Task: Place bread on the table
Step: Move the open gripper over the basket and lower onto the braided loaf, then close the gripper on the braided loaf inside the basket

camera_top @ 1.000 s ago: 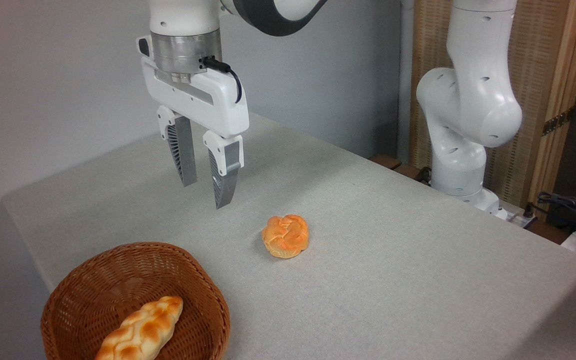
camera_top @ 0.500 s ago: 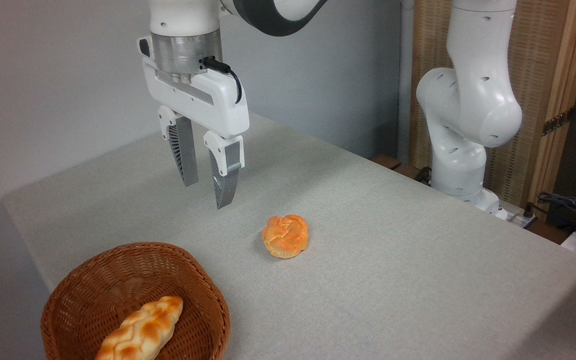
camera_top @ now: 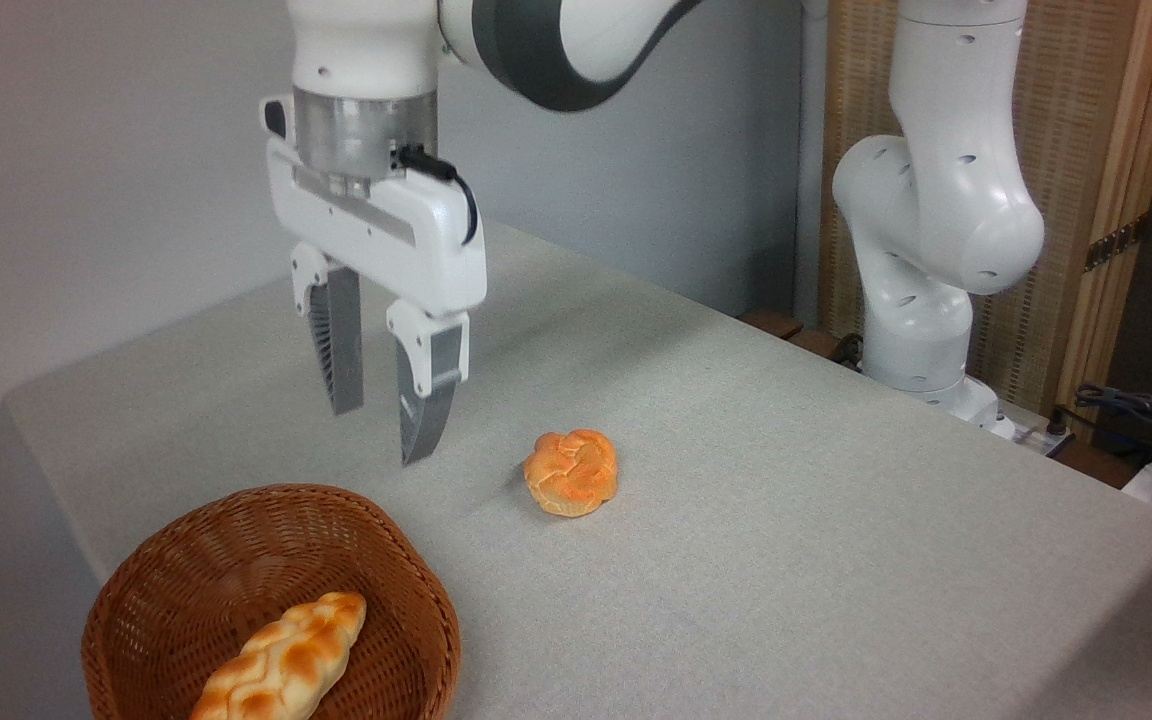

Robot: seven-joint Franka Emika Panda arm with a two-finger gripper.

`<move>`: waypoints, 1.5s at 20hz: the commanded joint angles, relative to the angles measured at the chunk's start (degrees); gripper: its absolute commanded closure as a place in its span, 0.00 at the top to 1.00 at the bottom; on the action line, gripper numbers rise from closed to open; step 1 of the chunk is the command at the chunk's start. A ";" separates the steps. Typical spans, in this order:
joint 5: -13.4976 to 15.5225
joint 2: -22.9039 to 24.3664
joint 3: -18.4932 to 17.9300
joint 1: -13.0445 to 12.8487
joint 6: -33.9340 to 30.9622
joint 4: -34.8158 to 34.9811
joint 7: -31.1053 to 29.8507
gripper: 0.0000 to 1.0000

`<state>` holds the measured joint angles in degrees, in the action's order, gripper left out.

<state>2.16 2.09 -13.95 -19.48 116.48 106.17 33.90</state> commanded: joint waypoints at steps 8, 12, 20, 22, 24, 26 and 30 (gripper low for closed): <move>3.55 -10.17 -4.33 -0.12 20.52 -0.17 -11.58 1.00; 3.55 -14.47 -4.60 -0.03 27.91 -0.08 -11.58 1.00; 2.68 -21.33 -4.42 -0.21 35.65 -0.17 -11.14 1.00; 2.50 -22.48 -4.33 -0.21 36.18 -0.08 -10.70 1.00; 0.84 -23.18 -4.24 -0.30 36.19 -0.08 -10.44 1.00; -3.28 -23.27 -4.16 -0.30 35.75 0.36 -10.70 0.86; -3.83 -21.61 -4.51 -0.38 29.62 1.41 -10.96 0.78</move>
<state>-0.22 -20.16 -17.74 -19.69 151.37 106.32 23.39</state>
